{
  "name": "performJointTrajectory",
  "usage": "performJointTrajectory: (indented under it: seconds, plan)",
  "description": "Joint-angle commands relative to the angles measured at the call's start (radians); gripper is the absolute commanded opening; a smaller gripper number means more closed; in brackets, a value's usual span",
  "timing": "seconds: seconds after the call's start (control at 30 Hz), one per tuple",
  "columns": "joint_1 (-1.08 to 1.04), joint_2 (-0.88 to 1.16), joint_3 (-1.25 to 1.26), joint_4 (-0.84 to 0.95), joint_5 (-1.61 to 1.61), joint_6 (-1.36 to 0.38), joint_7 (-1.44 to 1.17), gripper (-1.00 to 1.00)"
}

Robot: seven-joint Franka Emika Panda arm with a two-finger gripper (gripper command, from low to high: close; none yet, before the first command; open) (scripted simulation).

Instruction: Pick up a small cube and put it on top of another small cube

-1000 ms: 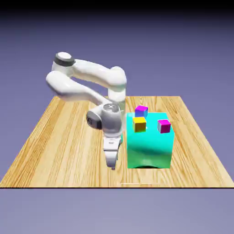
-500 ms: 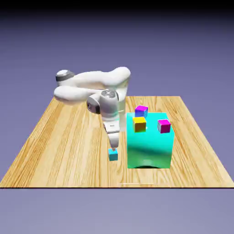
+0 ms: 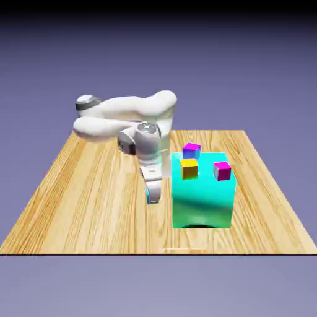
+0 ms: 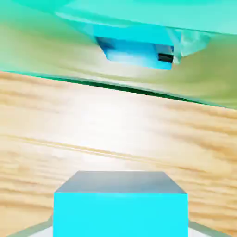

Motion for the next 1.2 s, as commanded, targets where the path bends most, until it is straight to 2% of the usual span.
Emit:
performJointTrajectory:
  seconds: [0.0, 1.1, 1.17]
  plan:
    - [0.001, -0.031, 0.025, 0.01, 0.034, 0.011, -0.044, -1.0]
    - [0.025, -1.036, 0.846, 0.352, 1.189, 0.343, -1.479, -1.0]
    - [0.025, -1.05, 0.857, 0.357, 1.205, 0.348, -1.499, -1.0]
